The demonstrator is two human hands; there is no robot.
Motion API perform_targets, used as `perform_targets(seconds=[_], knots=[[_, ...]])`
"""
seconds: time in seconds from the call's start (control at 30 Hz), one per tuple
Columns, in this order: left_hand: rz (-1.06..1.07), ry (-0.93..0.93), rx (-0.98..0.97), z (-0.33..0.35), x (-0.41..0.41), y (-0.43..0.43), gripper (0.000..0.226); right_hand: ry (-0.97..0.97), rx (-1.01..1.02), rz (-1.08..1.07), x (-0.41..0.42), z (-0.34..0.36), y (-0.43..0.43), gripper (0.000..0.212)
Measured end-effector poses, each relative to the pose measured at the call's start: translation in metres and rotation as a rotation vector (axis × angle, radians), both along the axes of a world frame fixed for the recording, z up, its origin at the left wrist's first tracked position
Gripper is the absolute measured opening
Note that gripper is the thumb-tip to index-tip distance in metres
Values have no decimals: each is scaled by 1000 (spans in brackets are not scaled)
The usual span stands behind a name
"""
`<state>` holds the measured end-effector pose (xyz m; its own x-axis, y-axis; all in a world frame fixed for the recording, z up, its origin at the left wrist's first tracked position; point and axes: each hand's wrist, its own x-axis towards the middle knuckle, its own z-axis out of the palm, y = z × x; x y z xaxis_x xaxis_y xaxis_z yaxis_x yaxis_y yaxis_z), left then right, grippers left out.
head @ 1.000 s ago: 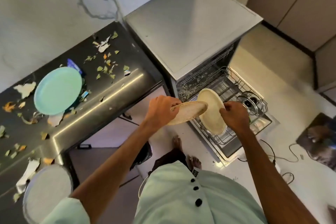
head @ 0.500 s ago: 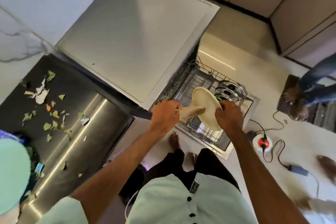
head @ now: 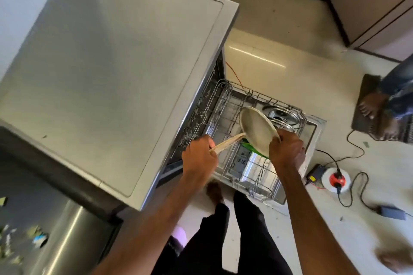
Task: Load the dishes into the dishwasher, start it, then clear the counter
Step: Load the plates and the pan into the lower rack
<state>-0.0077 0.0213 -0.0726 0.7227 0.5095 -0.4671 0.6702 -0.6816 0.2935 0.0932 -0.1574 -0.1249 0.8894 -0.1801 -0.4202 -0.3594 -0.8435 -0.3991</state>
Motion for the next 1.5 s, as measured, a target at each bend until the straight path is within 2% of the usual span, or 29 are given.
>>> perform_targets(seconds=[0.1,0.17,0.27,0.37,0.47,0.6,0.83,0.93,1.13,1.37,1.5], knots=[[50,19,-38,-49,29,2,14,-5,59,-6,32,-67,2,44],[95,11,-30,-81,43,6,15,-8,77,1,50,-99,7,37],[120,11,80,-121,52,10,15,7,68,61,74,-141,19,22],[187,-42,91,-152,53,15,18,52,5,214,91,-179,33,25],[252,-106,111,-174,43,21,22,79,26,318,108,-203,52,27],[274,-168,126,-193,25,31,23,79,-8,480,124,-223,76,31],[292,-150,111,-208,6,42,21,22,-144,661,135,-241,99,35],[304,-174,90,-213,5,44,22,28,-89,662,136,-250,105,31],[285,-283,53,-221,9,49,20,48,-137,701,137,-263,112,31],[308,-262,46,-223,13,55,16,-58,-143,728,139,-251,111,30],[307,-259,47,-225,16,57,15,-32,-120,738,141,-253,112,29]])
